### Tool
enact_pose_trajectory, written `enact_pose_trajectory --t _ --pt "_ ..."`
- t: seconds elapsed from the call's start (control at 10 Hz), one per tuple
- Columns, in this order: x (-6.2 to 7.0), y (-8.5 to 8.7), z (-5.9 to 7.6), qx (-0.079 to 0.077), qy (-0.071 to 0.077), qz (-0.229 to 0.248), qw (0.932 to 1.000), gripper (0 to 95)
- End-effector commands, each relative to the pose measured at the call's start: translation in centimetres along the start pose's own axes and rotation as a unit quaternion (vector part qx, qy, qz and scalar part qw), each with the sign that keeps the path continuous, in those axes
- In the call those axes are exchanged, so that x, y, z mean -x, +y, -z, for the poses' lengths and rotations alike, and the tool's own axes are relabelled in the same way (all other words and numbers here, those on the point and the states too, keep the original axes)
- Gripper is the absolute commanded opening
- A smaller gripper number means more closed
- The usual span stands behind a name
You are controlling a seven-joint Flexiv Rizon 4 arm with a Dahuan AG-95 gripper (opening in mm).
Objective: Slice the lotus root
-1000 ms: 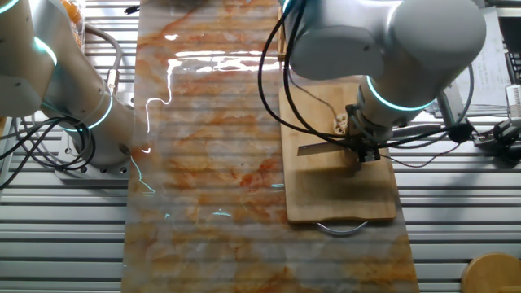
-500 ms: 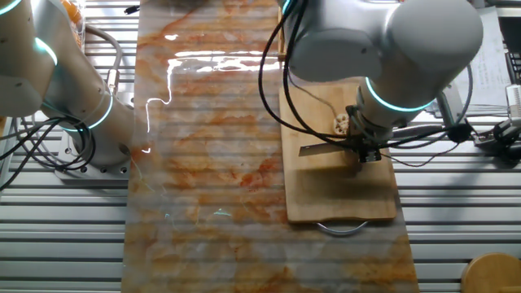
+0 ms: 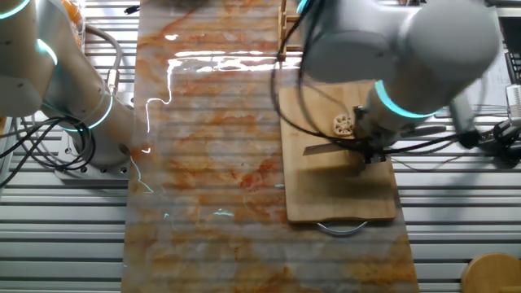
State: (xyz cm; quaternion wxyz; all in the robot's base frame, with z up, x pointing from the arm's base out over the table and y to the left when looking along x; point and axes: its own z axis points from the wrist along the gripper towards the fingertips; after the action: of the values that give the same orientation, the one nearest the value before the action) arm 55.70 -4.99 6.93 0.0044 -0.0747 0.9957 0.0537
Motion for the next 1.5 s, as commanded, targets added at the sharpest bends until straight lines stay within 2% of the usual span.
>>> enact_pose_trajectory --t 0.1,0.2,0.3,0.4,0.5,0.6,0.9,1.5 --pt "0.8 0.1 -3.3 -0.008 0.007 0.005 0.9999 0.0" --pt "0.8 0.2 -3.0 -0.009 0.009 0.007 0.9999 0.0" --pt "0.6 0.5 -2.0 -0.013 0.022 0.009 0.9996 0.0" --pt "0.5 0.9 -1.0 -0.025 0.025 0.015 0.9993 0.0" --pt "0.4 1.2 0.1 -0.026 0.026 0.016 0.9992 0.0" --pt "0.3 1.5 0.7 -0.034 0.028 0.019 0.9989 0.0" --pt "0.2 1.7 1.0 -0.035 0.03 0.022 0.9987 0.0" --pt "-0.1 1.6 0.8 -0.038 0.019 0.025 0.9988 0.0"
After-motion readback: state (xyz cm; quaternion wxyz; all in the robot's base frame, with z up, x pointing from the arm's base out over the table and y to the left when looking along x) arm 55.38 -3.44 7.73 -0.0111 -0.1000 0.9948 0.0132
